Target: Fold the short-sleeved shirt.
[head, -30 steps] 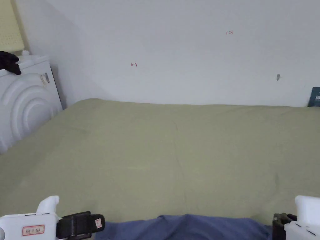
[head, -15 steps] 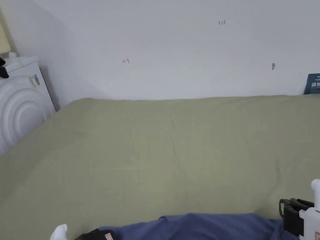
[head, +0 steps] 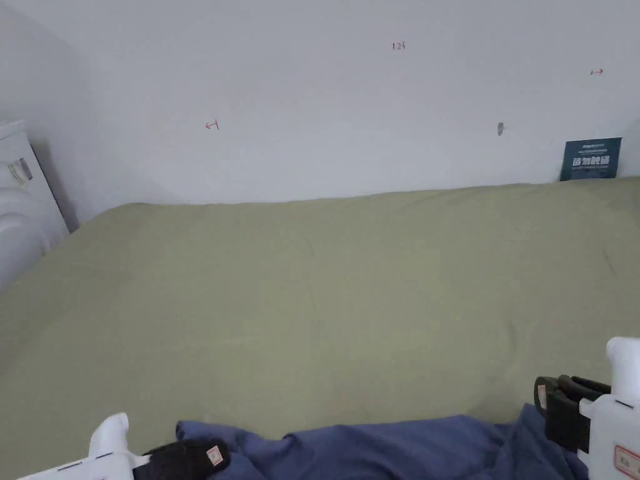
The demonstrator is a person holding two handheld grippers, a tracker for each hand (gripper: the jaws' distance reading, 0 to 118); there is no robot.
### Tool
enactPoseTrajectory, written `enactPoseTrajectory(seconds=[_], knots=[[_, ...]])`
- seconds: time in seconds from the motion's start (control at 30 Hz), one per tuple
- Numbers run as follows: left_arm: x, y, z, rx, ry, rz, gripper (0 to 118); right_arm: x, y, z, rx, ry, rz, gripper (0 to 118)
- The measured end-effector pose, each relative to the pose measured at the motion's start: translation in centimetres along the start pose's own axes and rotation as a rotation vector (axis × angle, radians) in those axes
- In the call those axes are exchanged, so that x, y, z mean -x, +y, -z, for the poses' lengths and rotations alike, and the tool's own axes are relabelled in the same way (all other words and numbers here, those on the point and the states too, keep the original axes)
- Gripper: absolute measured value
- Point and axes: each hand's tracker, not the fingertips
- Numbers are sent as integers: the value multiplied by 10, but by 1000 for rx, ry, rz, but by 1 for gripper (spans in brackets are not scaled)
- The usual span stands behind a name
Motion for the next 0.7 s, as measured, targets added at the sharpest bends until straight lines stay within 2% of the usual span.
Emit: enactPoseTrajectory(seconds=[0.2, 0.33, 0.5, 0.53, 0.57, 0.6, 0.63, 0.7], knots=[[-74, 6, 58, 100, -90, 117, 11, -10, -1, -8, -13, -1, 24, 1], [-98, -10, 114, 181, -137, 140, 11, -20, -6, -14, -8, -12, 40, 1], [-102, -35, 170, 260, -115, 129, 13, -31, -13, -20, 9, -29, 49, 1], [-100, -40, 173, 268, -91, 106, 34, -33, -14, -20, 14, -34, 51, 1], [-96, -43, 177, 282, -108, 86, 65, -35, -15, -20, 20, -41, 49, 1], [-93, -47, 179, 301, -119, 47, 89, -37, -15, -20, 23, -48, 46, 1], [-99, -49, 175, 304, -139, 20, 94, -39, -16, -19, 24, -53, 45, 1], [-103, -46, 164, 266, -164, 24, 94, -42, -16, -18, 23, -56, 55, 1]])
